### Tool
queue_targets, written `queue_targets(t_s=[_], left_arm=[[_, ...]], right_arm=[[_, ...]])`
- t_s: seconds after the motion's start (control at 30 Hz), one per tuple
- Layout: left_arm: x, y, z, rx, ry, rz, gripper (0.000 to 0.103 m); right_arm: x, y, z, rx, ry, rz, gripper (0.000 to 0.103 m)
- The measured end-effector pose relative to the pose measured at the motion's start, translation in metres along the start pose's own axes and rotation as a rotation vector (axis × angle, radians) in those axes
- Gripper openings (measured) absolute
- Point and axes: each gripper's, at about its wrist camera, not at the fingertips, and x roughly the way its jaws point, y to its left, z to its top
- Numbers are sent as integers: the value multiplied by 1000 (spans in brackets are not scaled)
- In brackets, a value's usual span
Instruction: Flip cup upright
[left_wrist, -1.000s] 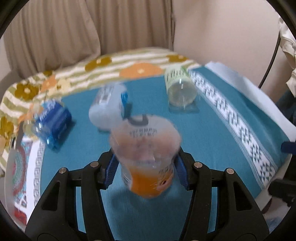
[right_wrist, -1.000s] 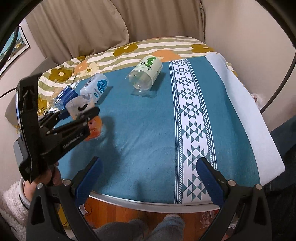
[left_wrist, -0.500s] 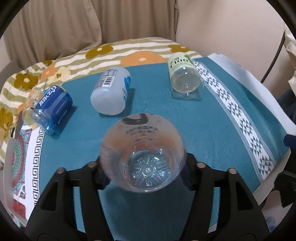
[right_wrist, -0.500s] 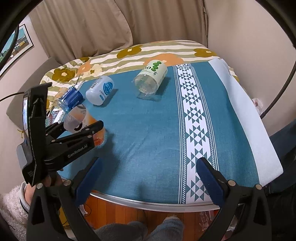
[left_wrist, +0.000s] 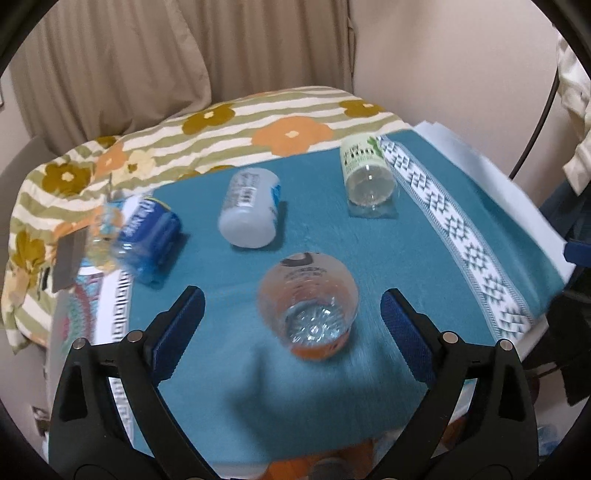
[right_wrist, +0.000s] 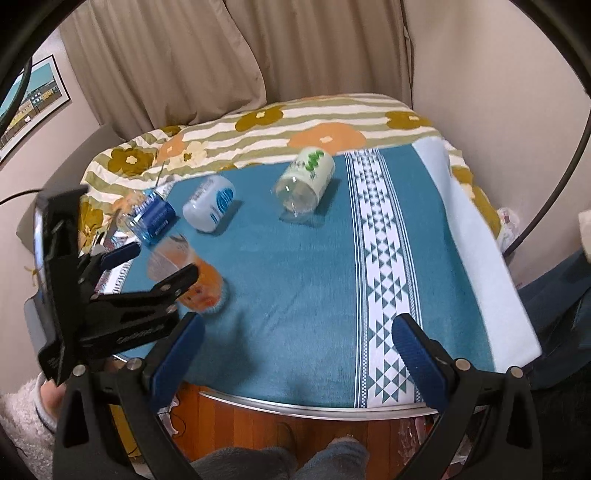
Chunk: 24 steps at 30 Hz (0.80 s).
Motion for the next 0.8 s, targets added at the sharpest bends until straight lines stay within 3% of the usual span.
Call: queue_targets(t_s=[0.33, 0.5, 0.8], left_arm=[[-107, 36, 16, -94, -60, 65, 103], [-133, 47, 15, -153, -55, 96, 103], [-147, 56, 9, -198, -67, 133, 103]], right_arm=[[-42, 23, 38, -24, -17, -54, 101], [-58, 35, 46, -55, -41, -110, 101], [-72, 44, 42, -63, -76, -164, 101]])
